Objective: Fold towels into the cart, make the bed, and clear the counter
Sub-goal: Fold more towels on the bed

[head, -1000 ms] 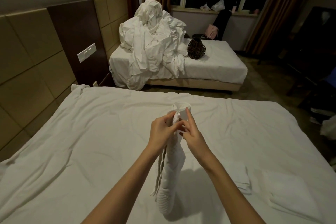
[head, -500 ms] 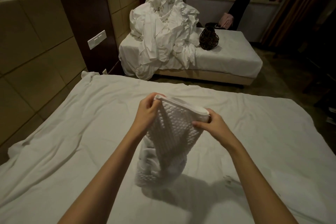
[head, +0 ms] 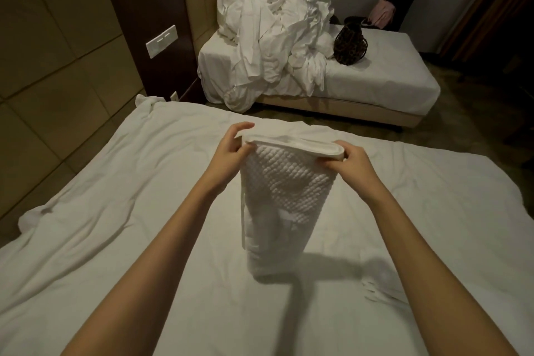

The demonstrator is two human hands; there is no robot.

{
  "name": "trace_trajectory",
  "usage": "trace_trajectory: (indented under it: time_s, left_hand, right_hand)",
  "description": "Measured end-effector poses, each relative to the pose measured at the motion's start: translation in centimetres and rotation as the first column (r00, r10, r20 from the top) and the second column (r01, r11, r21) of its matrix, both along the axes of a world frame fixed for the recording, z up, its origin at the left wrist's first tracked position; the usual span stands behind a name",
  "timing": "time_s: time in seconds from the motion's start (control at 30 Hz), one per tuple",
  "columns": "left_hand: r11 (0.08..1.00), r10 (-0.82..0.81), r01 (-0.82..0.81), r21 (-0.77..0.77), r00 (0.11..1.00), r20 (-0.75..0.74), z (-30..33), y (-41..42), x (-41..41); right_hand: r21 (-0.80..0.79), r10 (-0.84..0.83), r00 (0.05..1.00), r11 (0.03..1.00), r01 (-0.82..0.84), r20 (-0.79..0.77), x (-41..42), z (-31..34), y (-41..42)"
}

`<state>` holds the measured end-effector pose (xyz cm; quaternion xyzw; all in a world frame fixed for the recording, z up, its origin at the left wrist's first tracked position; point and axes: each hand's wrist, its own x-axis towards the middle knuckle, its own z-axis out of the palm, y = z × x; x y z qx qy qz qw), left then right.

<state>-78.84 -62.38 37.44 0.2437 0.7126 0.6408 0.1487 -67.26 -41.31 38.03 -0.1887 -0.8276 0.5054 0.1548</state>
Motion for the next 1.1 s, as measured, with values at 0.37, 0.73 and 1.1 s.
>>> trace_trajectory:
  time_s: [0.37, 0.73, 1.1]
  left_hand:
    - [0.993, -0.083, 0.097, 0.073, 0.980, -0.180, 3.6, 3.0, -2.6]
    - [0.957, -0.229, 0.251, -0.146, 0.962, 0.151, -10.1, -5.2, 9.5]
    - [0.919, -0.093, 0.269, -0.290, 0.860, 0.502, -24.2, -12.3, 23.3]
  right_hand:
    - [0.009, -0.021, 0.990, 1.000, 0.022, -0.142, -1.5, 3.7, 3.5]
    - [-0.118, 0.146, 0.978, 0.984, -0.130, 0.148, 11.0, -11.1, -1.6]
    - [-0.322, 0.208, 0.882, 0.944, -0.068, 0.423, 23.8, -25.8, -9.0]
